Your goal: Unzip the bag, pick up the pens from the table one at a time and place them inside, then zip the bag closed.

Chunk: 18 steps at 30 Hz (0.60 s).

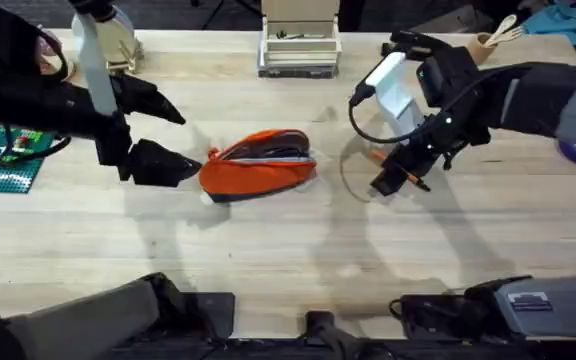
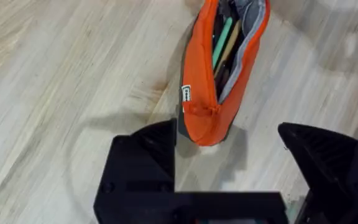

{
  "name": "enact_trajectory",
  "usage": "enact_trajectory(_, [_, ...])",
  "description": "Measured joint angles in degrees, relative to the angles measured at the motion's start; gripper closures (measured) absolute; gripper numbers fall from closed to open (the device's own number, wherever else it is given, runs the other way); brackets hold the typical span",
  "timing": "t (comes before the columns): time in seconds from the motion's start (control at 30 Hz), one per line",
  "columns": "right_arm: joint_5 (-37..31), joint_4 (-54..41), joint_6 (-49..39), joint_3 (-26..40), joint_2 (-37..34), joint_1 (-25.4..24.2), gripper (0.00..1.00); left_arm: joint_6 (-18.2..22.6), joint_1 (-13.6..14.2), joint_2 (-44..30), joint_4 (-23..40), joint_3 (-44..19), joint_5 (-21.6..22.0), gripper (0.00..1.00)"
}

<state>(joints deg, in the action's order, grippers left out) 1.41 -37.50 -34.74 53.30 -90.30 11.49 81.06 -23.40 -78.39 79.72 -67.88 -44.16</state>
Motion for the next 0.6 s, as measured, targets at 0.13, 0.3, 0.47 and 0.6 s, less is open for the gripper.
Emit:
enact_trajectory(0.13, [2.1,-0.2,-0.1,0.0,-0.3,0.1,0.249,0.0,0.0,0.0,0.0,0.0,0.0,0.008])
enact_trajectory(0.3, [2.7,0.2,-0.3,0.0,-0.3,0.3,0.522,0.0,0.0,0.0,0.0,0.0,0.0,0.007])
enact_trajectory(0.47, [2.9,0.4,-0.4,0.0,-0.3,0.3,0.755,0.0,0.0,0.0,0.0,0.0,0.0,0.008])
enact_trajectory(0.6, [3.0,0.8,-0.4,0.0,-0.3,0.3,0.952,0.0,0.0,0.0,0.0,0.0,0.0,0.007])
